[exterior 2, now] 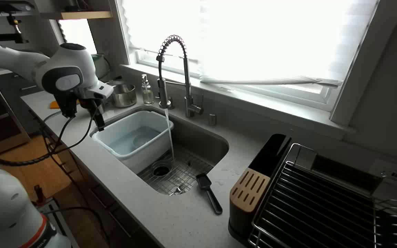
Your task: Pour the contents of the black spoon into the sink
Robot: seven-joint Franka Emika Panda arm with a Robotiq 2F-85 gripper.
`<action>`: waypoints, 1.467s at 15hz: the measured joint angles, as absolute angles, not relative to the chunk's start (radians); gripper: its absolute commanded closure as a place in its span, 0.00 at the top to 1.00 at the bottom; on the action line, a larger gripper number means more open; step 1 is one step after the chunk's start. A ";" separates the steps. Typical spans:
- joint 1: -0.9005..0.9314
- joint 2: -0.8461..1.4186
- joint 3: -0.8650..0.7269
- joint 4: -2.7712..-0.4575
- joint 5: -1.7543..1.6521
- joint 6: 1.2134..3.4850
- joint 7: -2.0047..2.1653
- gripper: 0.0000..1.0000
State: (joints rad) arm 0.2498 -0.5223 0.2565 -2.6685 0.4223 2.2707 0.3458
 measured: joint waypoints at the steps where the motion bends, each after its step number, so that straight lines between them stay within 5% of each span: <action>1: 0.250 -0.522 0.257 -2.669 0.422 2.271 0.346 1.00; 13: 0.245 -0.523 0.256 -2.670 0.415 2.271 0.351 1.00; 22: 0.016 -0.625 0.201 -2.741 0.282 2.272 0.532 1.00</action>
State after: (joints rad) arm 0.0156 -0.6255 0.2011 -2.7410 0.2825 2.2720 0.5320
